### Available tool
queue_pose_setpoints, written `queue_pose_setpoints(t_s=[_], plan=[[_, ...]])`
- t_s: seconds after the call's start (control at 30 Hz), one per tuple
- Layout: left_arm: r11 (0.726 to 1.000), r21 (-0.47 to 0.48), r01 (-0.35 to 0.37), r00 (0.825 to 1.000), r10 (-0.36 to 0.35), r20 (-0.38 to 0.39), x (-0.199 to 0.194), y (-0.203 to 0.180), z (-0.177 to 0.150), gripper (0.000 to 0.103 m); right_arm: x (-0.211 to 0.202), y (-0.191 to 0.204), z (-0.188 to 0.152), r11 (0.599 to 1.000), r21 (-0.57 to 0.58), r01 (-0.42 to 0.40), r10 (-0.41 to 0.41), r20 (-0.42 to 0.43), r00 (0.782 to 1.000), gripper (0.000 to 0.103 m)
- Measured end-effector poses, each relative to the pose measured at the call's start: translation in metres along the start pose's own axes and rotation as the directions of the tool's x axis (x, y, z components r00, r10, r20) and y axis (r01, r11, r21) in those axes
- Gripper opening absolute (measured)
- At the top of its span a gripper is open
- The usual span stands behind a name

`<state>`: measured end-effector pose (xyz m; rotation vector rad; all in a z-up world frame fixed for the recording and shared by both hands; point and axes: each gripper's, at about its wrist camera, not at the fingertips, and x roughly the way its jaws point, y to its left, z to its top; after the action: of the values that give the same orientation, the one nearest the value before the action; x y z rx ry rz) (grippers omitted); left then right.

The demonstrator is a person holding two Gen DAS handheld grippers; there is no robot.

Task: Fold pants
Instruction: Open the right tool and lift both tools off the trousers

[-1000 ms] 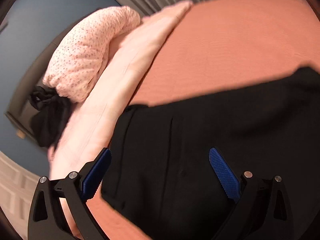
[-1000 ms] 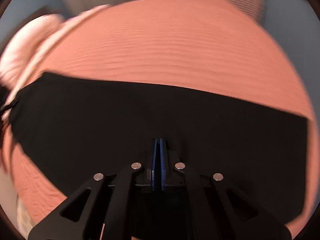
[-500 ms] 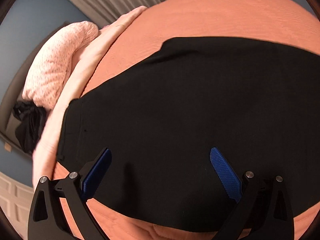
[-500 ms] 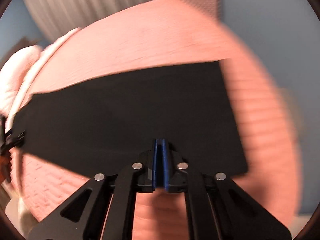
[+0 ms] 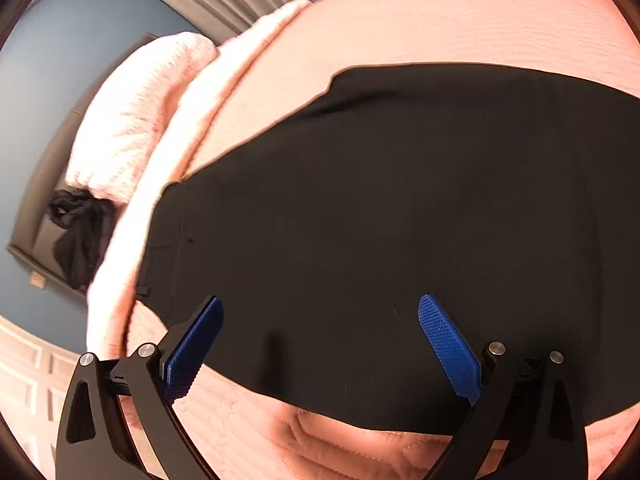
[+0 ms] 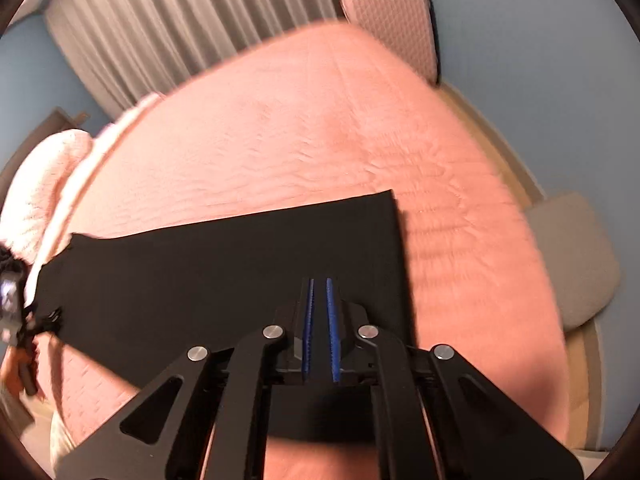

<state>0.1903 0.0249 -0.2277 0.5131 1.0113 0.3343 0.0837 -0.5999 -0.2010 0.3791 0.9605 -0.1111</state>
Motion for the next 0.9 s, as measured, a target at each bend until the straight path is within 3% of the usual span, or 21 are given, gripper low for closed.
queue_pose_setpoints(t_s=[0.07, 0.1, 0.17, 0.33, 0.43, 0.57, 0.6, 0.67, 0.73, 0.9], plan=[[1.000, 0.005, 0.000, 1.000, 0.000, -0.014, -0.003, 0.002, 0.001, 0.098, -0.008, -0.013, 0.007, 0.997, 0.063, -0.048, 0.045, 0.046, 0.998, 0.004], [1.000, -0.002, 0.006, 1.000, -0.006, -0.010, -0.007, 0.005, 0.001, 0.098, -0.028, -0.011, 0.009, 0.997, 0.083, 0.002, -0.010, 0.096, 0.995, 0.009], [1.000, -0.024, 0.008, 1.000, -0.007, 0.020, -0.020, 0.015, 0.001, 0.098, -0.052, -0.005, 0.007, 0.998, 0.063, 0.022, -0.030, 0.130, 0.991, 0.009], [0.996, -0.043, 0.082, 0.989, -0.076, 0.123, -0.061, 0.026, 0.001, 0.098, -0.118, -0.005, -0.075, 0.992, 0.096, 0.078, -0.093, 0.167, 0.982, 0.009], [0.986, -0.034, 0.165, 0.965, -0.154, 0.213, -0.090, 0.029, 0.008, 0.098, -0.136, 0.010, -0.117, 0.989, 0.065, 0.135, -0.144, 0.158, 0.977, 0.009], [0.960, -0.013, 0.280, 0.915, -0.263, 0.306, -0.136, 0.023, 0.008, 0.098, -0.131, 0.046, -0.126, 0.992, 0.067, 0.110, -0.119, 0.152, 0.981, 0.010], [0.953, -0.006, 0.302, 0.905, -0.284, 0.318, -0.144, 0.021, 0.007, 0.098, -0.130, 0.052, -0.126, 0.993, 0.083, 0.089, -0.101, 0.147, 0.984, 0.017], [0.943, -0.003, 0.333, 0.888, -0.313, 0.336, -0.157, 0.019, 0.003, 0.098, -0.138, 0.057, -0.129, 0.987, 0.142, 0.075, -0.101, 0.191, 0.976, 0.074], [0.938, -0.015, 0.347, 0.885, -0.323, 0.337, -0.165, 0.020, -0.001, 0.098, -0.139, 0.064, -0.127, 0.982, 0.183, 0.041, -0.085, 0.239, 0.967, 0.083], [0.926, -0.032, 0.376, 0.874, -0.342, 0.346, -0.176, 0.018, -0.009, 0.098, -0.127, 0.082, -0.111, 0.982, 0.190, 0.020, -0.063, 0.222, 0.973, 0.085]])
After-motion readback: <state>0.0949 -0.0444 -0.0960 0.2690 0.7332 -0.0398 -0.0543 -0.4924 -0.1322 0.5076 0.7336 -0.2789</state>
